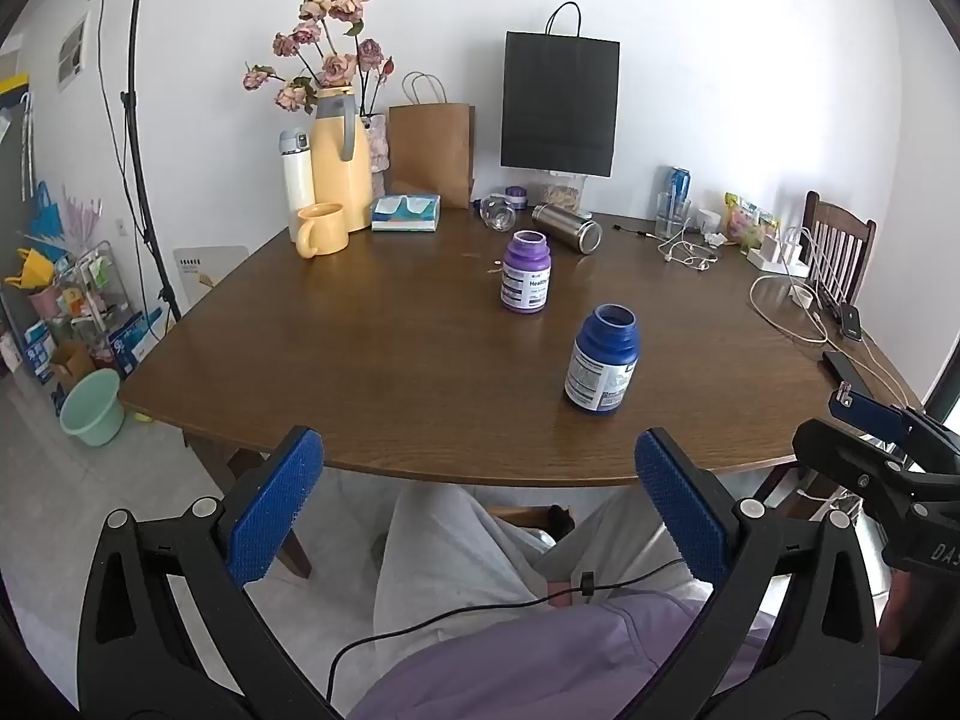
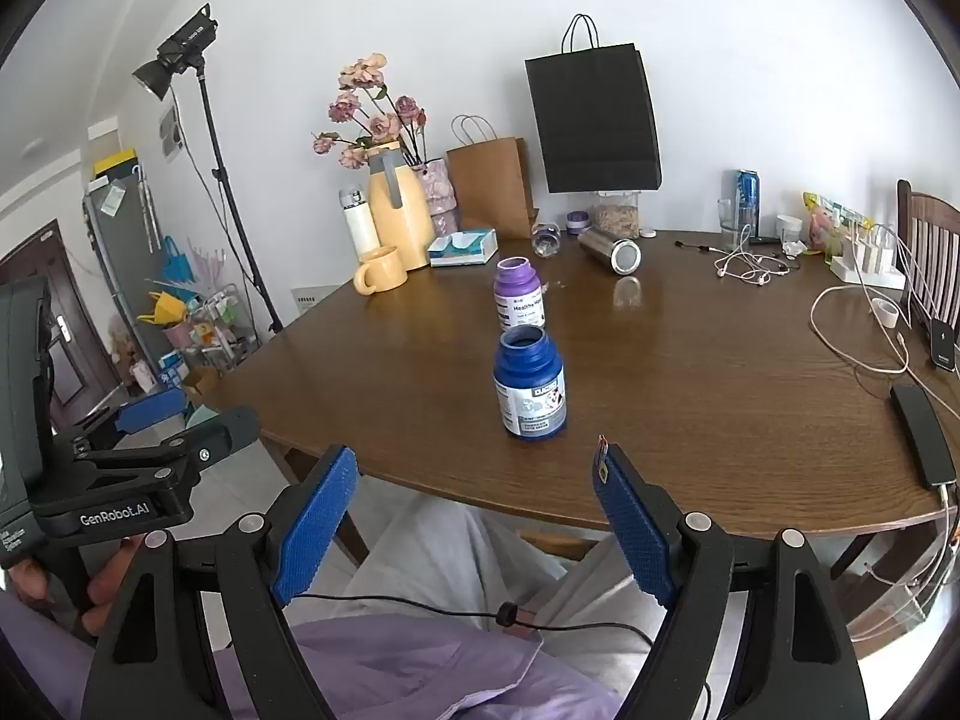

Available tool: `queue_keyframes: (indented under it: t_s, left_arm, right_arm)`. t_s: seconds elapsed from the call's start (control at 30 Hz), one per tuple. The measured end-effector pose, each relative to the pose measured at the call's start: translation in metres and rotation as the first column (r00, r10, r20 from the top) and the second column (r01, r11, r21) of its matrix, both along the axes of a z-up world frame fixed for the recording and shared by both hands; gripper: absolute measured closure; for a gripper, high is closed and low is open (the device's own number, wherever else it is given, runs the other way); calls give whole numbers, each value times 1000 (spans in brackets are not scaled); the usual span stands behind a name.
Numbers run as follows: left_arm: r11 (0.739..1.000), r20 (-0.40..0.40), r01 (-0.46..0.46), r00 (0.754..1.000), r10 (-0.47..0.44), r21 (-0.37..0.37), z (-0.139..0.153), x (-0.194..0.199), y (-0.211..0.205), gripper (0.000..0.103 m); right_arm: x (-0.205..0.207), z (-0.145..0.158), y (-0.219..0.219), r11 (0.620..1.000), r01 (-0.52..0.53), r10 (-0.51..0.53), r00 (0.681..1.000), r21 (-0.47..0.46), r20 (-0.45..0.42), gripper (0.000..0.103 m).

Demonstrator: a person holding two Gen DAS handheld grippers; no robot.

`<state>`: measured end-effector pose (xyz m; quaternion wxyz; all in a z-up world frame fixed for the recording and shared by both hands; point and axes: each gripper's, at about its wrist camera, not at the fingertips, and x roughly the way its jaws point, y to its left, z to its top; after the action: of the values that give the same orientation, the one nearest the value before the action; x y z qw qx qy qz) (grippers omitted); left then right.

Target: Flip cup upright

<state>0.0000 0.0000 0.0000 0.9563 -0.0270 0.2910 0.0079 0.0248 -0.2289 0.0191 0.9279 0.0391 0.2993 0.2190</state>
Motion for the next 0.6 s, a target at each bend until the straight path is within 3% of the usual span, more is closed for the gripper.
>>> queue_keyframes:
  t_s: [0.6]
  left_arm:
    - [1000,-8,-1,1000,1,2,0,0,0,0]
  right_arm:
    - [1,0,0,1000,1,-1,1000,-3,-4,18]
